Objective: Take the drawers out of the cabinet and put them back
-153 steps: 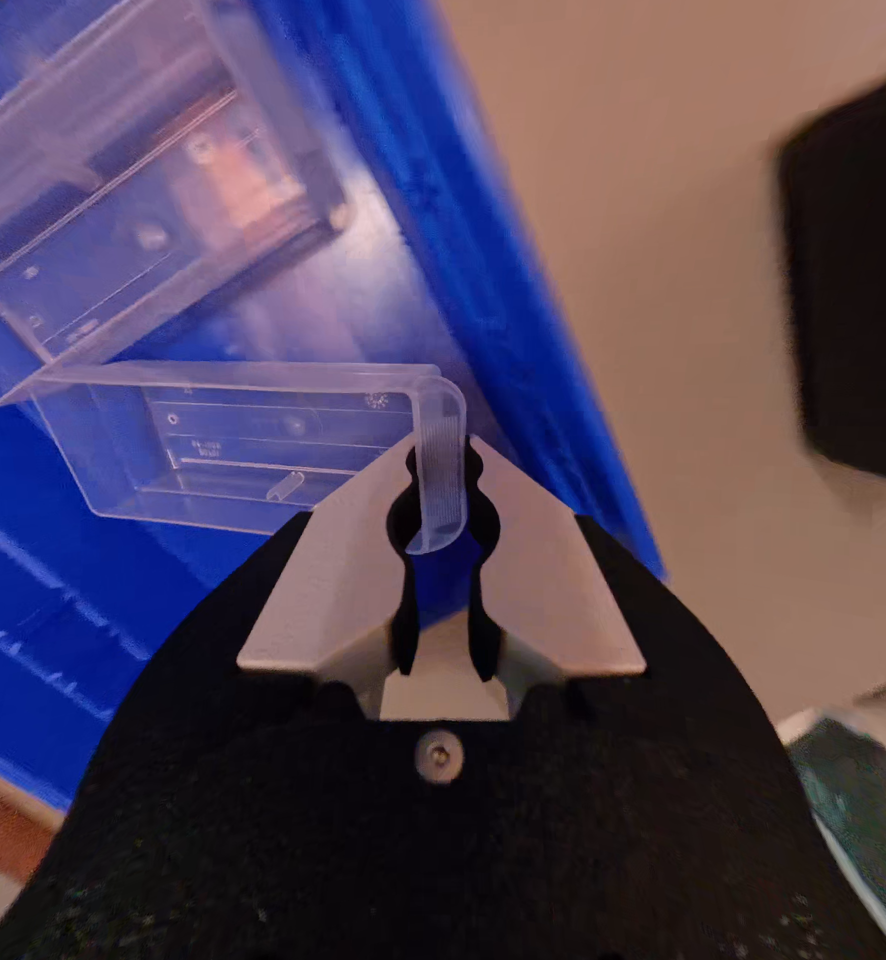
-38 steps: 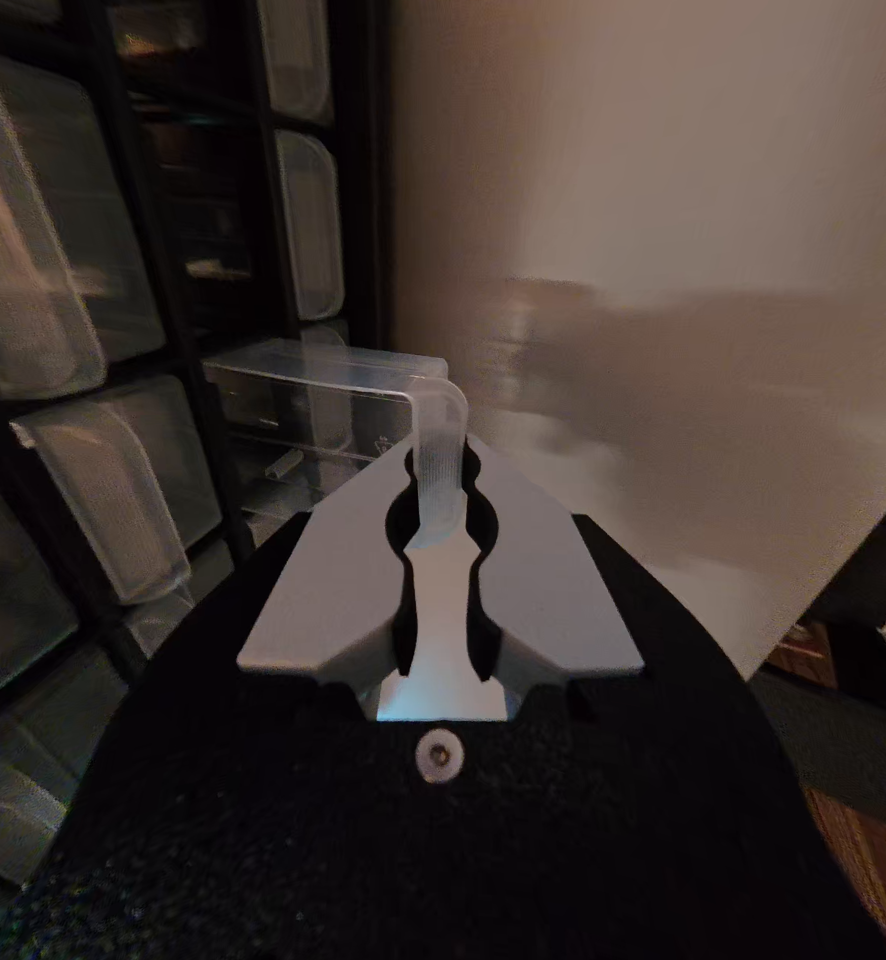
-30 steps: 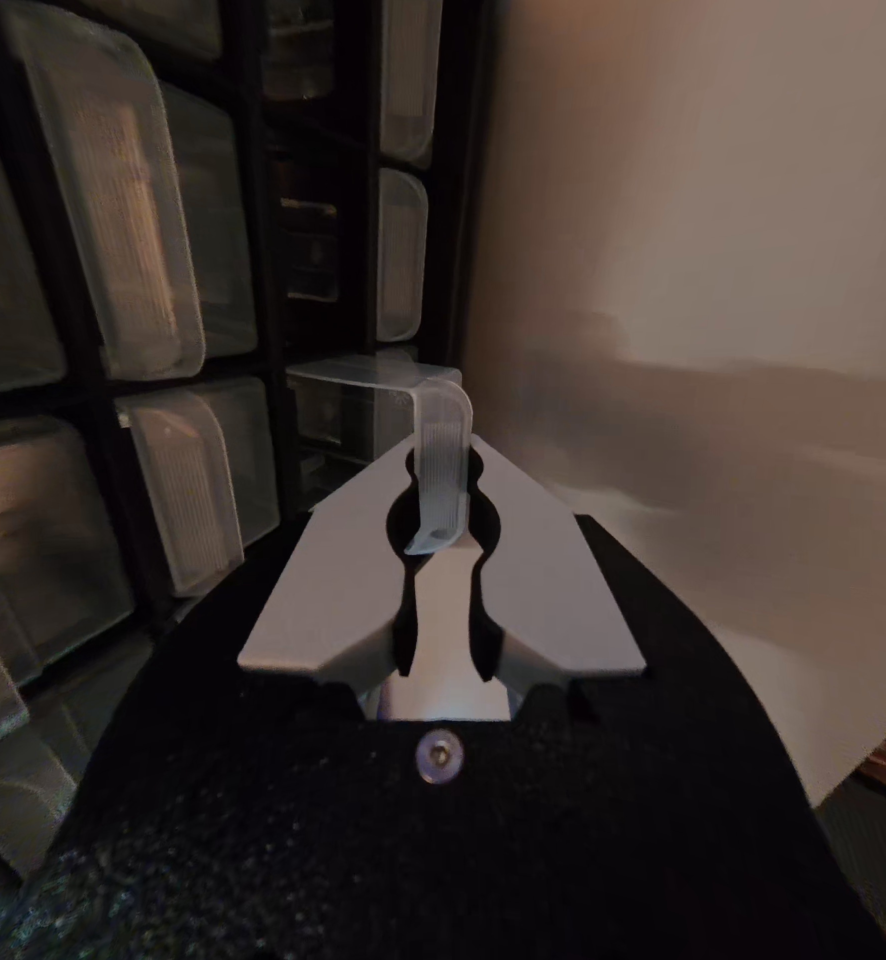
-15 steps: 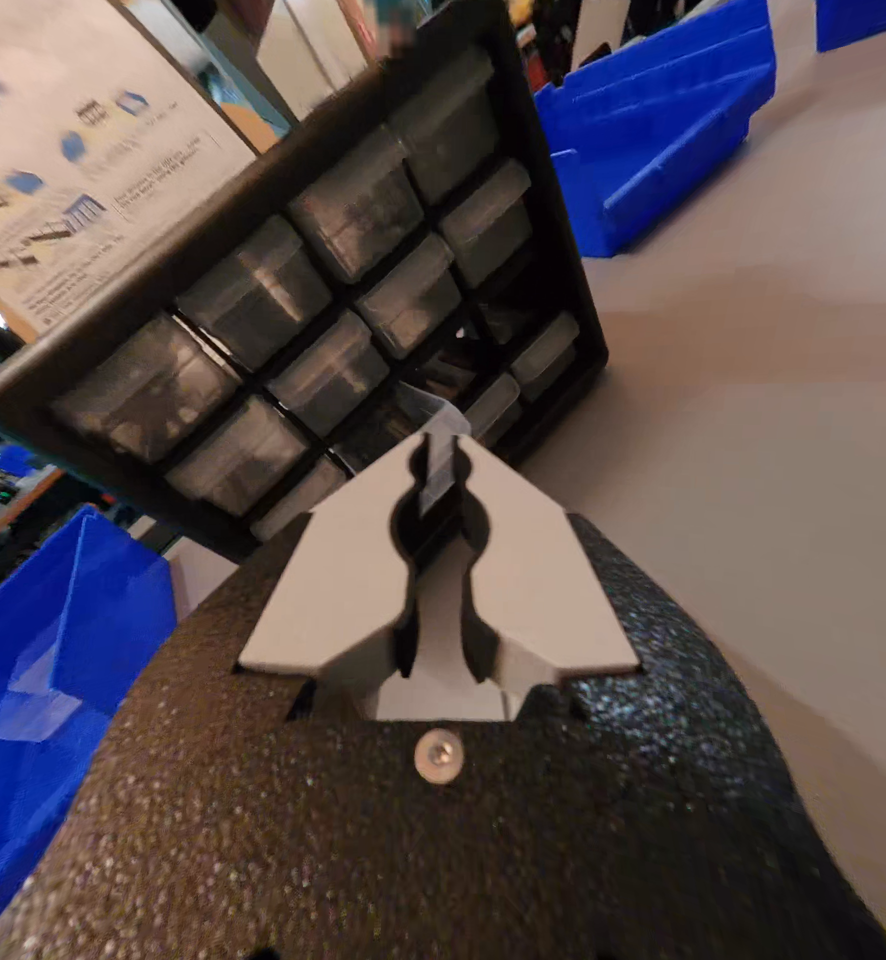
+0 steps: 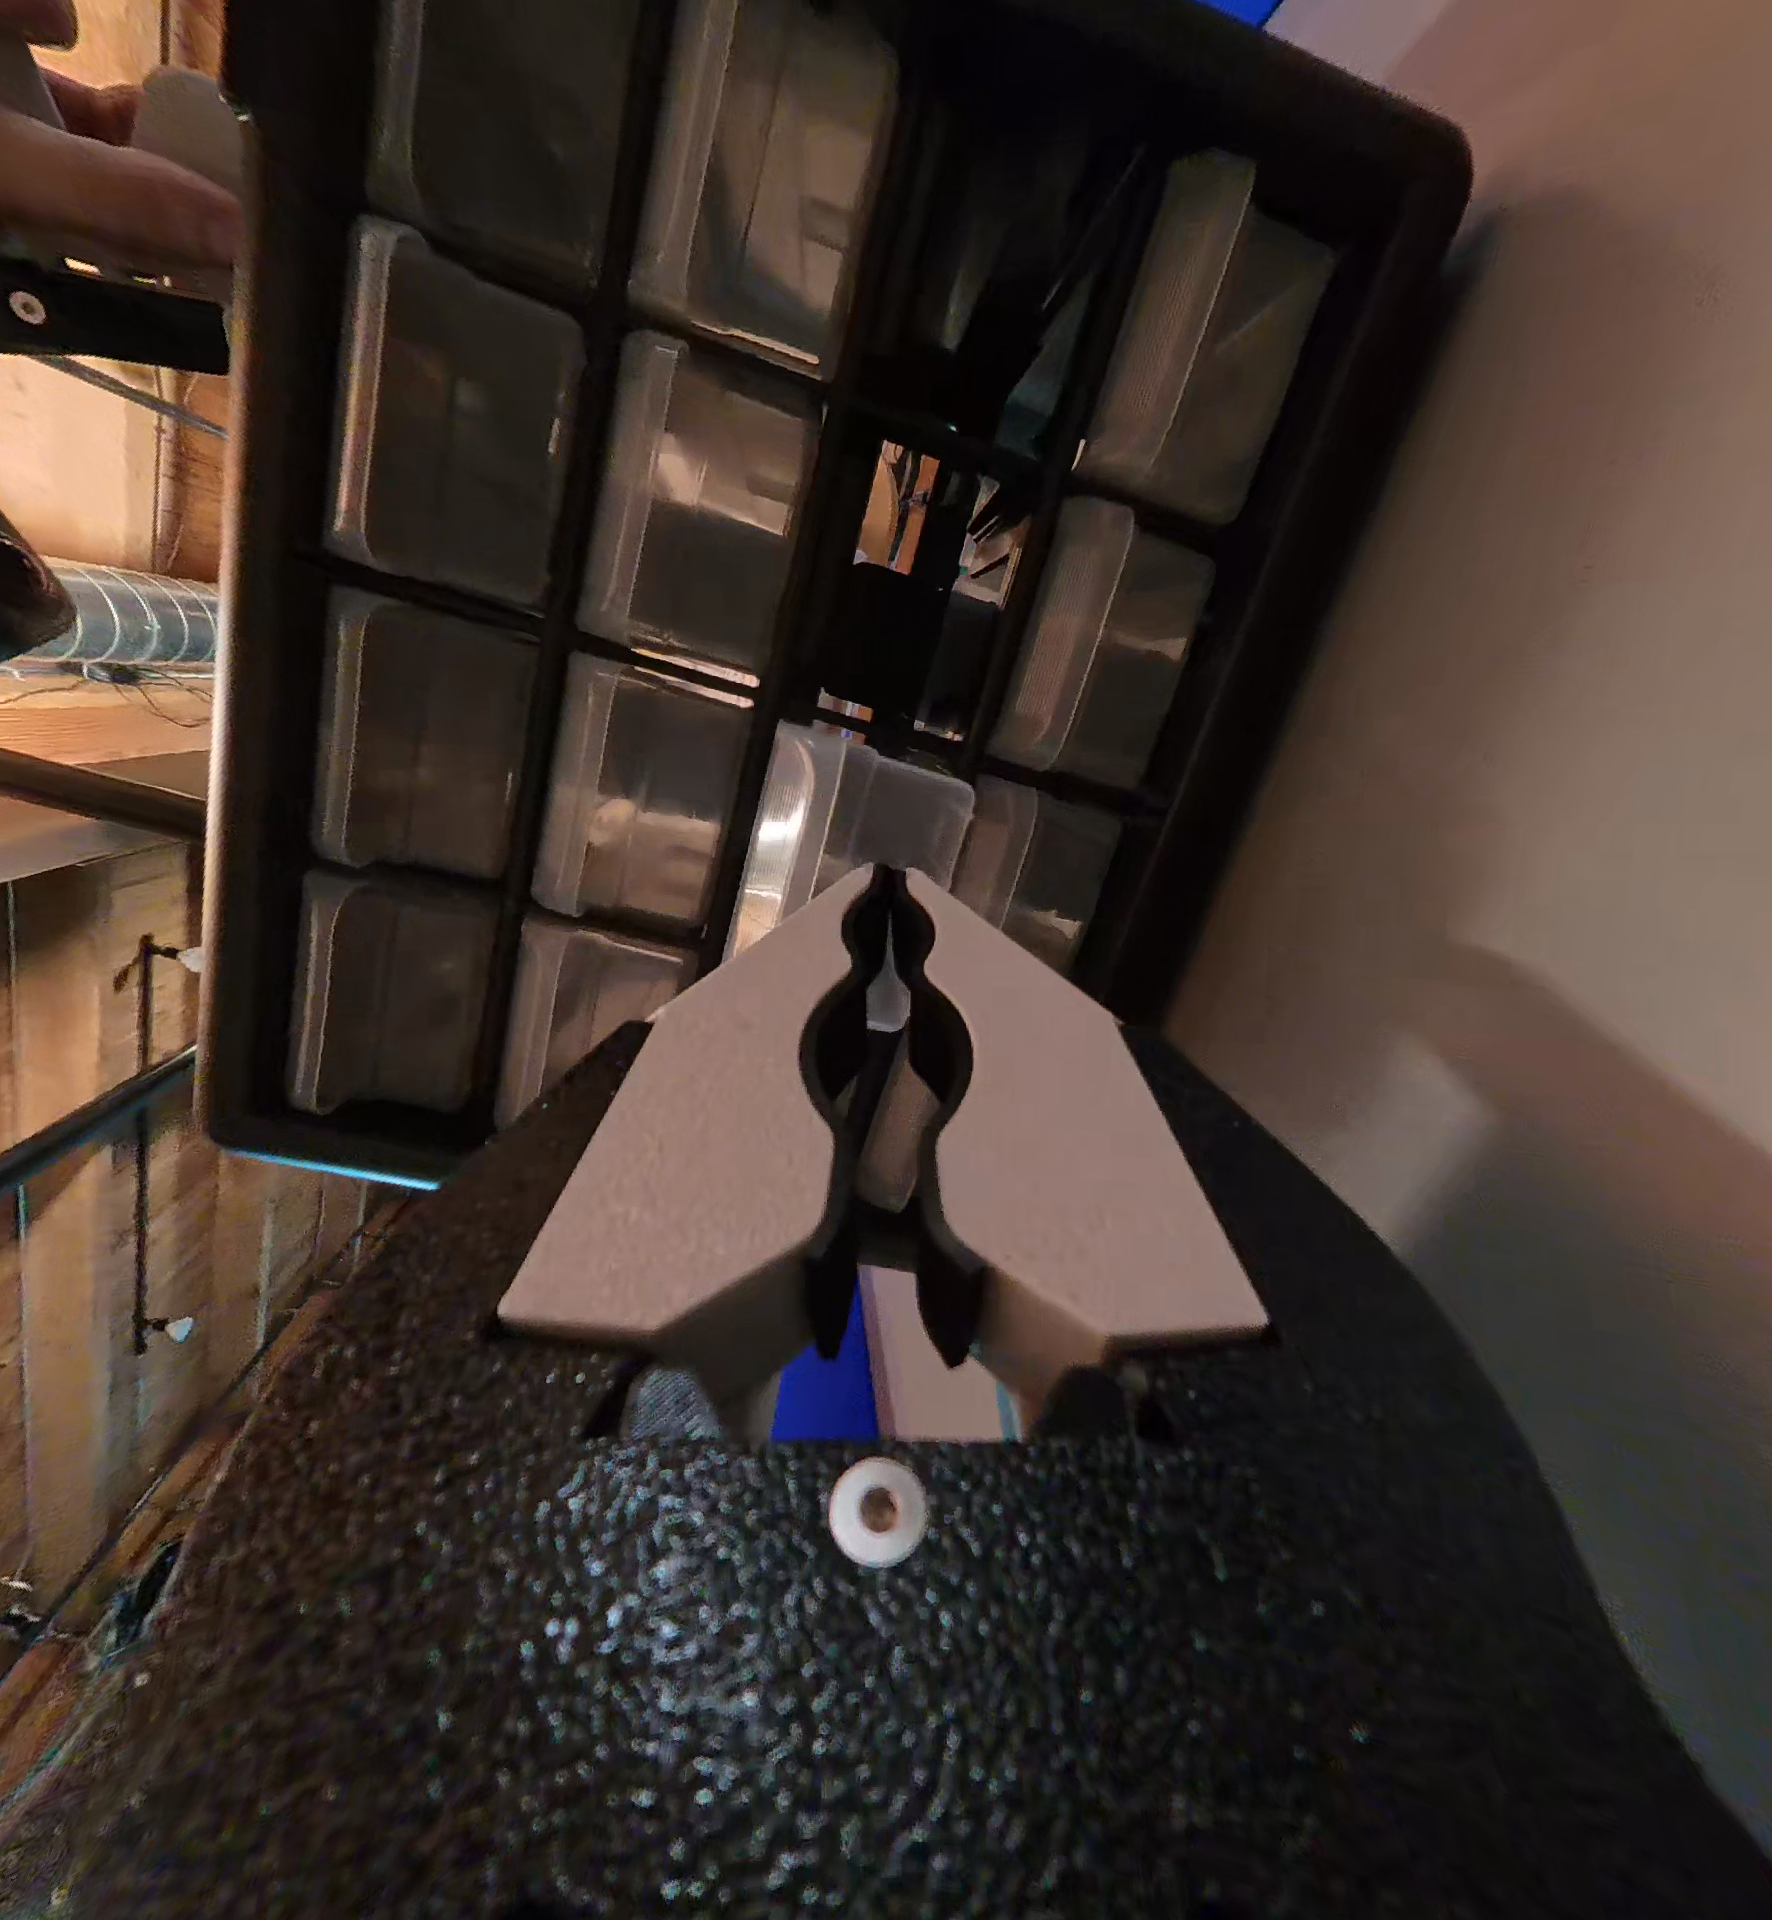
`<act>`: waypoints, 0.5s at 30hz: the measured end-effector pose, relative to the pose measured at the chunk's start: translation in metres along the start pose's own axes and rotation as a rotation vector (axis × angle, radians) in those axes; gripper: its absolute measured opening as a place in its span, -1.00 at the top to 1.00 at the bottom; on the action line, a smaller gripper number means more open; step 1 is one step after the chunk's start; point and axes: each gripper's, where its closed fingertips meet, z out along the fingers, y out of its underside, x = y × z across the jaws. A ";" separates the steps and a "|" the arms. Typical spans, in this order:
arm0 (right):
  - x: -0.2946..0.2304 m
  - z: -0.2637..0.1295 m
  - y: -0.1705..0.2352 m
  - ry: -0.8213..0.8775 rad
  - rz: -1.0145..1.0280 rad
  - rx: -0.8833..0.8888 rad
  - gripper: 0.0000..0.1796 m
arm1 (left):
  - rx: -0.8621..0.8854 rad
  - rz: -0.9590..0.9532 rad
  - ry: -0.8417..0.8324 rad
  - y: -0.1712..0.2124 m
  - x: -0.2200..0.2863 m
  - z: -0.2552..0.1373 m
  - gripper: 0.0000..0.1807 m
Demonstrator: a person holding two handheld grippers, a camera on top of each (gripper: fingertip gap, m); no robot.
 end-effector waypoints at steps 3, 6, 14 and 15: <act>0.000 0.000 0.000 0.007 -0.006 -0.012 1.00 | -0.008 0.025 0.000 0.002 0.000 0.009 1.00; 0.000 0.000 0.000 0.014 -0.012 -0.030 1.00 | -0.017 0.043 0.003 0.003 0.000 0.020 1.00; 0.000 0.000 0.000 0.014 -0.013 -0.048 1.00 | -0.046 0.036 0.016 0.009 -0.002 0.040 1.00; 0.000 0.000 0.000 0.012 -0.013 -0.048 1.00 | -0.045 0.032 0.018 0.009 -0.002 0.040 1.00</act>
